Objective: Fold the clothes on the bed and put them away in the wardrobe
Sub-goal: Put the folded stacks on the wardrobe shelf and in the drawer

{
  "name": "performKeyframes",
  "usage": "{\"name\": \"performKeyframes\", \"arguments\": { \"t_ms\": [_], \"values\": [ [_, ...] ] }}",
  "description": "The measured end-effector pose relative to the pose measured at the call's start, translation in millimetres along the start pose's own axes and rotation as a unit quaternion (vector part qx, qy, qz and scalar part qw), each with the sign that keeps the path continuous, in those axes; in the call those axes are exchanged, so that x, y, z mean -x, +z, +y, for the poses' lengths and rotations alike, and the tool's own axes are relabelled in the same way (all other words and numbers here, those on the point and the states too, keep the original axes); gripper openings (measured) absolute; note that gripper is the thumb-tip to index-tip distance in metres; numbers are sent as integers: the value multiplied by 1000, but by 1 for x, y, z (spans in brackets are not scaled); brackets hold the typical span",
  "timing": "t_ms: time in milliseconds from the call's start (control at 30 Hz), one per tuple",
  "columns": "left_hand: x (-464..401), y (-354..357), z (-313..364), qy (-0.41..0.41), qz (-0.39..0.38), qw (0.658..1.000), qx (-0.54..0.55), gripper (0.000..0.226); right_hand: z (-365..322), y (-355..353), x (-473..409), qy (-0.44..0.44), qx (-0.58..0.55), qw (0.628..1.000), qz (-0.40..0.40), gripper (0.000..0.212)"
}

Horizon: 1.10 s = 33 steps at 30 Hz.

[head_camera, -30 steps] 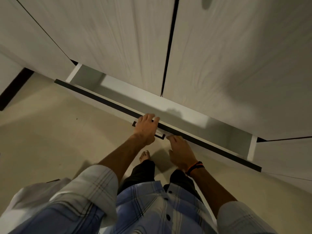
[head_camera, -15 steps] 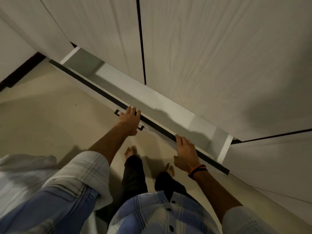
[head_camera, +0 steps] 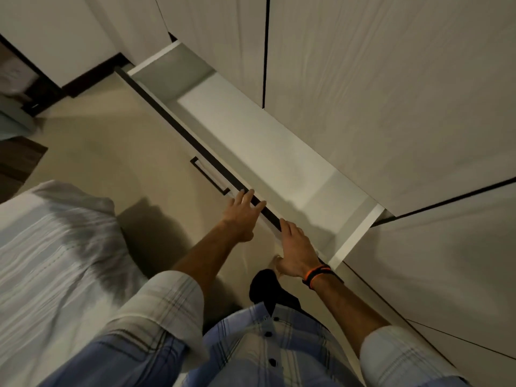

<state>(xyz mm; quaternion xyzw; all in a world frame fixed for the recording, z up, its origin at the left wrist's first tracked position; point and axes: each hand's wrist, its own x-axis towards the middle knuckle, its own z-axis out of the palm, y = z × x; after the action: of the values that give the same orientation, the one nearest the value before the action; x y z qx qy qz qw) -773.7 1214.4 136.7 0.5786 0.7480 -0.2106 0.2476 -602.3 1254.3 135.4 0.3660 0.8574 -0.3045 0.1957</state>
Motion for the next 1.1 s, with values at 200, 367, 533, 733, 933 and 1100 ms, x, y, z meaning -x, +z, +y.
{"name": "performKeyframes", "arguments": {
  "t_ms": [200, 367, 533, 733, 933, 1100],
  "values": [
    [49, 39, 30, -10, 10, 1000, 20, 99, -2, 35, 42, -2, -24, 1000, -1, 103],
    [88, 71, 60, -14, 12, 999, 42, 98, -1, 58, 82, -2, -50, 999, -1, 95],
    [128, 100, 90, -24, 12, 998, 63, 97, -3, 72, 118, -9, -68, 996, -50, 97],
    [169, 132, 110, -71, 22, 990, 118, 99, -6, 85, 138, -8, -166, 980, -109, 94],
    [199, 148, 115, -148, 29, 969, 194, 98, 4, 101, 143, 6, -275, 946, -171, 88],
    [205, 158, 132, -224, 33, 935, 271, 99, 0, 105, 136, -38, -236, 940, -242, 77]
  ]
}}
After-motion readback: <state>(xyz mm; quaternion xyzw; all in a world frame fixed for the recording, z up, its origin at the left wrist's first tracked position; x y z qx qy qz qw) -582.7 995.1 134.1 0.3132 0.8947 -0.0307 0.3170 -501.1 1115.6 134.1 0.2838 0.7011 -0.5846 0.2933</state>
